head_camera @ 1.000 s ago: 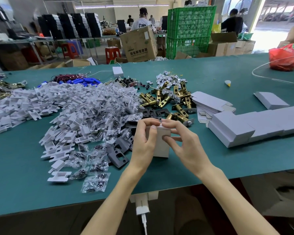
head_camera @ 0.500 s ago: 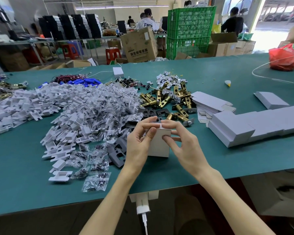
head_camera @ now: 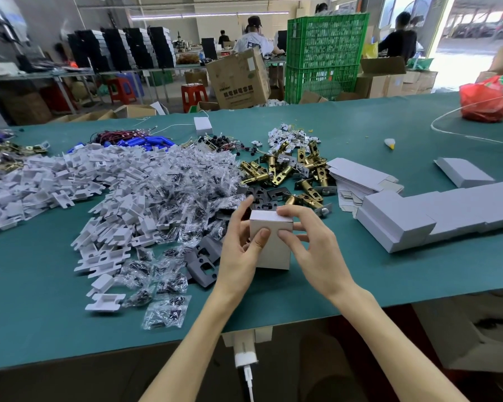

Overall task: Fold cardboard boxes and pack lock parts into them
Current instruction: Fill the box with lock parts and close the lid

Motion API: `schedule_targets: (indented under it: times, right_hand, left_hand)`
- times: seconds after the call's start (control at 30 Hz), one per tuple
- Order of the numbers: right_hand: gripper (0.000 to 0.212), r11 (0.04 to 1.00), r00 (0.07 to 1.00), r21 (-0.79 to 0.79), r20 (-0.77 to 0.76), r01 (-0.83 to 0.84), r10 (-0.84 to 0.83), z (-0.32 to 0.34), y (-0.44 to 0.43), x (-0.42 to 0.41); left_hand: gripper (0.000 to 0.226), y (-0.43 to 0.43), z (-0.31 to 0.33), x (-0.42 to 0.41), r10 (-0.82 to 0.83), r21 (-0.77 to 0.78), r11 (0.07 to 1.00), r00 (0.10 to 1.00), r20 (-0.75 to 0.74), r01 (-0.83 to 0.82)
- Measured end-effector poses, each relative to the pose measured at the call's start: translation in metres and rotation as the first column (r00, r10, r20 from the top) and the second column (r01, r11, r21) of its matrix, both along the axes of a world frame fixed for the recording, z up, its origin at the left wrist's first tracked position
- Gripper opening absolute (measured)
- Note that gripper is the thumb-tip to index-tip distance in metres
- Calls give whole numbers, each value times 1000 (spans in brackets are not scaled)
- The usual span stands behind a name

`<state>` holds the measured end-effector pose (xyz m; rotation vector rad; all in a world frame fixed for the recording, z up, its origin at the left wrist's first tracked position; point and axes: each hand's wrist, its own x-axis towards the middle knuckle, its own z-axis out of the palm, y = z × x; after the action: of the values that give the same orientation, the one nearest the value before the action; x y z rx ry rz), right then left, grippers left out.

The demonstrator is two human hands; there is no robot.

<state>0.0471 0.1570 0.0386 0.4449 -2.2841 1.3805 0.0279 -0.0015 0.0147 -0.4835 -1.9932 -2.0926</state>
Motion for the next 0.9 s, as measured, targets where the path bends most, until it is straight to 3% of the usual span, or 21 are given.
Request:
schedule_targets:
  times: [0.1,0.23,0.37,0.53,0.67,0.8,0.9]
  right_hand:
    - [32,998,998,-19,7,63,-63,2,0,-1]
    - [26,984,984,-34,-8,176,-177,3,2,1]
    - [20,962,961,37,-75,269,-266,10,3,1]
    - [40,884,944,346,-20,316,-330,16,-5,-1]
    - [41,821,969,520,-60,237,-241,7,-25,5]
    - [50,940,994,325,4,99,-106,-9,-48,8]
    - [51,960,995,272,56,64,-82,-16,-49,0]
  left_hand:
    - [58,2,-6,1,-35,-42,998,997,64,37]
    - [34,5,-9,-2,-41,-186,981,993,115,62]
    - [33,2,-13,-5,-65,-255,962,989,129,97]
    - [39,6,-9,-3,-39,-202,977,985,171,74]
    - [44,3,-9,-4,-121,-275,949,984,131,153]
    - [33,-1,-3,1,-116,-250,959,990,76,131]
    - [27,-2,-6,0,-84,-269,957,991,101,109]
